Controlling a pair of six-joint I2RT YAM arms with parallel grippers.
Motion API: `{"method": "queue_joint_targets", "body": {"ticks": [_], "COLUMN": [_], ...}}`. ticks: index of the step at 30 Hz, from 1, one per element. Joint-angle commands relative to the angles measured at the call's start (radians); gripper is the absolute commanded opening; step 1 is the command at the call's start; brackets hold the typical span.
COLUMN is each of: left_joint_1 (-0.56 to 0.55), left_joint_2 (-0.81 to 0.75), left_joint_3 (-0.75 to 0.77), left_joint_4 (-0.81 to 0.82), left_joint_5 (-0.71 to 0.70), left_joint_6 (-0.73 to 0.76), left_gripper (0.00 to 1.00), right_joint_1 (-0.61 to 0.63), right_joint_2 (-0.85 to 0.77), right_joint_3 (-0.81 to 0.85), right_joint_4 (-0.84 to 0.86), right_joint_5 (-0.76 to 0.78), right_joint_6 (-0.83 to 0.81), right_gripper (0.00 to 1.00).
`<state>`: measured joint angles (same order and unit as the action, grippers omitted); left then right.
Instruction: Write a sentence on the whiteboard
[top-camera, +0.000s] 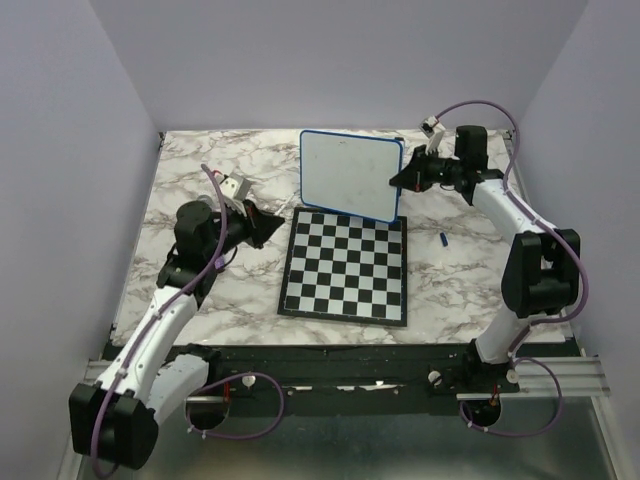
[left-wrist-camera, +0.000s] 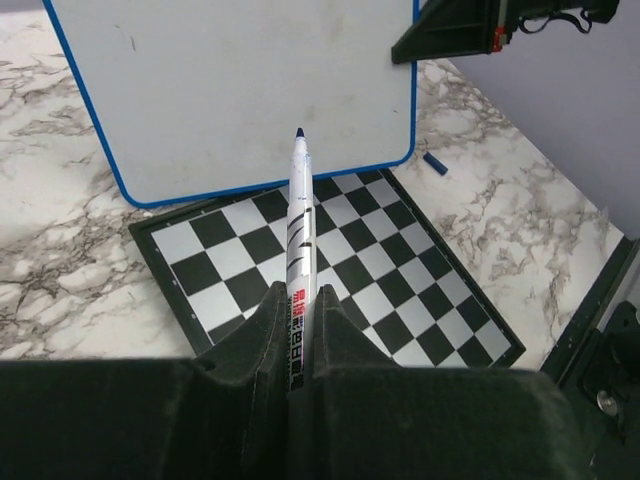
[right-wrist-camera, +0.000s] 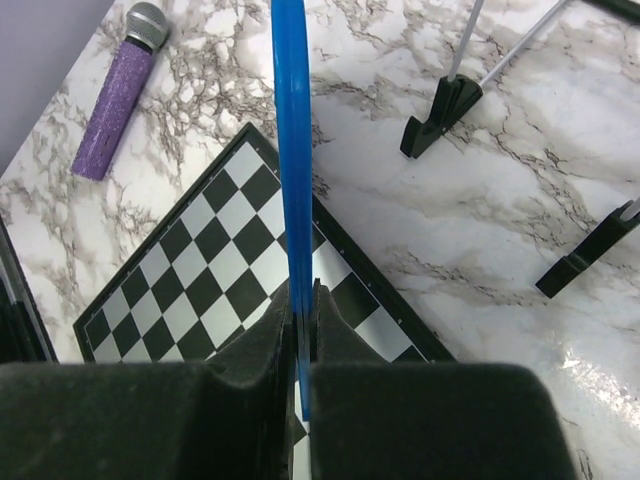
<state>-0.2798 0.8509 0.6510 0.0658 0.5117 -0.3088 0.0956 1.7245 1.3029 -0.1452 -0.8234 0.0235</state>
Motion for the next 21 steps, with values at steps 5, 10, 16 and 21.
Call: {"method": "queue_joint_targets", "body": {"ticks": [5,10,16,21], "left_joint_1": [0.168,0.171,0.171,0.166], "left_joint_2": [0.339,0.425,0.576,0.773], "left_joint_3": [0.148,0.234,0.332,0.542], "left_joint_4": [0.23,0.197,0.158,0.002], "left_joint_5": [0.298,0.275,0.186,0.122], "left_joint_6": [-0.145,-0.116,-0.133,-0.11], "left_gripper": [0.0,0.0,0.0,0.0], "right_joint_1": [-0.017,-0.028,-0.028,-0.028], "right_joint_2": [0.101,0.138,0.155,0.156], "right_joint_3": [0.136,0.188,0.216,0.228], "right_joint_4": [-0.162,-0.188,-0.208,-0.232], "right_joint_5": [-0.025,-0.052,-0.059,-0.046], "right_joint_6": [-0.097,-0.114,-0.131,-0.157], "right_gripper": [0.0,0.0,0.0,0.0]}}
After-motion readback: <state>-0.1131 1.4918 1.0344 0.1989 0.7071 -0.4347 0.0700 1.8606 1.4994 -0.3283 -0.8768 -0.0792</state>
